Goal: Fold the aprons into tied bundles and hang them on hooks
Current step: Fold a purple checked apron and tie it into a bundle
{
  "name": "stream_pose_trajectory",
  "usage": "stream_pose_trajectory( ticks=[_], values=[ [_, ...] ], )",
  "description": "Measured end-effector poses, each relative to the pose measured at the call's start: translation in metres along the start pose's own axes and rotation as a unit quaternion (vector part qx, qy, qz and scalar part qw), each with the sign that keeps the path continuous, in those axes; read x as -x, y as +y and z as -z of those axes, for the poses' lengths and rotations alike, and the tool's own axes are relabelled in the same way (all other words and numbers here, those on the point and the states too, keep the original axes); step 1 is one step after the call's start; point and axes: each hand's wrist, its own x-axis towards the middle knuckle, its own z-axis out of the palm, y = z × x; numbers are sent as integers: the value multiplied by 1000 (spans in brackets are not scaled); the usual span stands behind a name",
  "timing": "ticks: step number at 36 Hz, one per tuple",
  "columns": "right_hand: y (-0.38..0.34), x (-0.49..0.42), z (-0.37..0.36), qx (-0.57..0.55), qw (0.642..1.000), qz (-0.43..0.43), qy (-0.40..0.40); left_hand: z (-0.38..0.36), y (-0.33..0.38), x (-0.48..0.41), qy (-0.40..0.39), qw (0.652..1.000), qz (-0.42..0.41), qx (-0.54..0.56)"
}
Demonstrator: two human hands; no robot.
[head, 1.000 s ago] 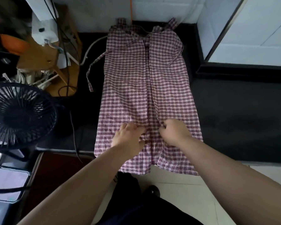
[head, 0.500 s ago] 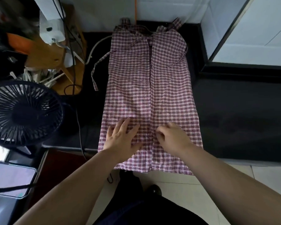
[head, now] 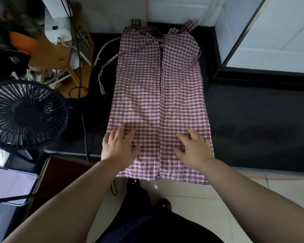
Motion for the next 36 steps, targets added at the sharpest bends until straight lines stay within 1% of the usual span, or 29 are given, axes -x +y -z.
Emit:
stream_pose_trajectory(
  ticks=[1,4,10,13,14,16,20,22,24,27,29,34,36],
  values=[
    [0,1,-1,-4,1000,-2,3,-3,2,4,11,1000,7,14],
    [3,3,1,-13,1000,-19,-7,-9,0,12,-6,999,14,29],
    [14,1,9,-24,997,-63,-39,3,-3,12,-26,999,31,17],
    [15,2,14,-37,995,-79,-54,13,0,12,-12,998,54,7],
    [15,1,17,-46,995,-77,-52,17,2,12,-12,998,63,2],
    [16,-3,28,-62,996,-64,-22,27,6,9,-11,998,64,7],
    [15,-25,56,-85,994,-43,55,49,15,-9,35,998,19,56],
    [14,-39,68,-100,992,-33,73,62,22,-23,49,996,3,70],
    [13,-55,77,-122,989,-35,76,75,28,-43,56,995,-7,79],
    [9,-73,89,-150,986,-51,59,89,36,-70,62,993,-25,95],
    [8,-87,96,-150,985,-67,50,95,39,-91,57,993,-38,101],
    [6,-119,108,-136,987,-78,40,101,44,-143,3,994,-108,35],
    [5,-133,115,-121,989,-76,47,108,49,-160,5,992,-125,30]
  ],
)
